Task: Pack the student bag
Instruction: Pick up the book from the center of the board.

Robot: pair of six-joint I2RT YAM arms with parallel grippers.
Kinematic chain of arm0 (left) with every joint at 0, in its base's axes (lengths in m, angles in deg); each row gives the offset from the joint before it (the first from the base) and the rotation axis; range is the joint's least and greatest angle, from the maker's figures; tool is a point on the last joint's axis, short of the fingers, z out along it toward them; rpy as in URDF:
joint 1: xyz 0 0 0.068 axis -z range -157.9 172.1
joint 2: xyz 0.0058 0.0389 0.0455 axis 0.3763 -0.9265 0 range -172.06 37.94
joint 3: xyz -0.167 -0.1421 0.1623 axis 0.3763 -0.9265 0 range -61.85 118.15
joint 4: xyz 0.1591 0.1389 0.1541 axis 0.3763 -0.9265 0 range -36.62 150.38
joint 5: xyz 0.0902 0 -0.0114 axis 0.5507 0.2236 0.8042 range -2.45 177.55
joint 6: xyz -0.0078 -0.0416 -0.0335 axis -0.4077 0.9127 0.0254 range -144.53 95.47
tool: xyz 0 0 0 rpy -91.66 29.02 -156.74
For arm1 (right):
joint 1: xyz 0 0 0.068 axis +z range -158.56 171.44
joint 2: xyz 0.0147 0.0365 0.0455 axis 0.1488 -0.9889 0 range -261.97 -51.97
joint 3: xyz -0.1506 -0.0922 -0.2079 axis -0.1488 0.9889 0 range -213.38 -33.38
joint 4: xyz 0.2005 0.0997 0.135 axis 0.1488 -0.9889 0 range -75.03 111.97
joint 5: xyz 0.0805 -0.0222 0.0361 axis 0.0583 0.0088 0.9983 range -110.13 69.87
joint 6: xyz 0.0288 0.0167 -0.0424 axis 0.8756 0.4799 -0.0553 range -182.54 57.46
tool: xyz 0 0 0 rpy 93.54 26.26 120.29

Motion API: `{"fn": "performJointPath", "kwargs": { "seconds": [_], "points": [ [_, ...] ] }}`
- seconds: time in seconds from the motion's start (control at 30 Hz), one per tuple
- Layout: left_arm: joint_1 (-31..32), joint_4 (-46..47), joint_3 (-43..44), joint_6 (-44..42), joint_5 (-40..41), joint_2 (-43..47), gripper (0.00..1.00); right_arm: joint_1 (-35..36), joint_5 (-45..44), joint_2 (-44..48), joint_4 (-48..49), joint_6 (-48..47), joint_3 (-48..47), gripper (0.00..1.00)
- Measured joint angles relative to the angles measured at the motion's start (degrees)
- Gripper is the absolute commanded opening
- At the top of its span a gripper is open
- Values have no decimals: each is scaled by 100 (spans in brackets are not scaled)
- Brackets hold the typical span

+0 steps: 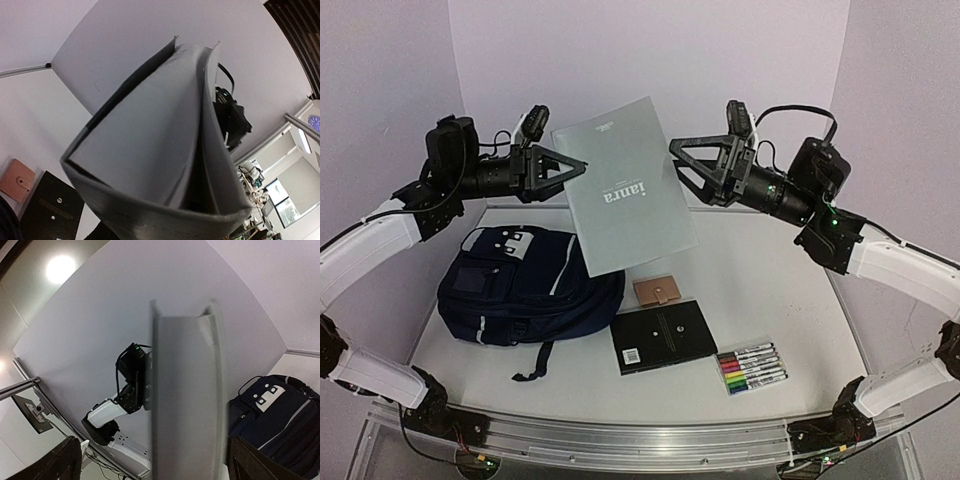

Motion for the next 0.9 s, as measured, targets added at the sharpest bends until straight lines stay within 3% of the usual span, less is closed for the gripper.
{"fn": "performJointPath", "kwargs": {
  "seconds": [0.23, 0.37, 0.57, 0.73, 0.83, 0.9],
  "points": [
    [-139, -184, 0, 197, -64, -138, 8, -2, 42, 3, -114, -79, 99, 98],
    [-171, -231, 16, 250, -107, -188, 9, 2, 1, -36, -308, -249, 89, 92],
    [-249, -308, 45, 252, -226, -432, 11, 45, -80, -350, -635, -479, 75, 67],
    [-255, -580, 180, 178, -320, -559, 14, 57, -114, -476, -874, -576, 75, 41],
    [-255, -737, 319, 9, -346, -591, 24, 57, -170, -476, -924, -554, 75, 36],
    [-255, -930, 430, -151, -323, -620, 43, 59, -205, -476, -921, -557, 75, 32]
  ]
}}
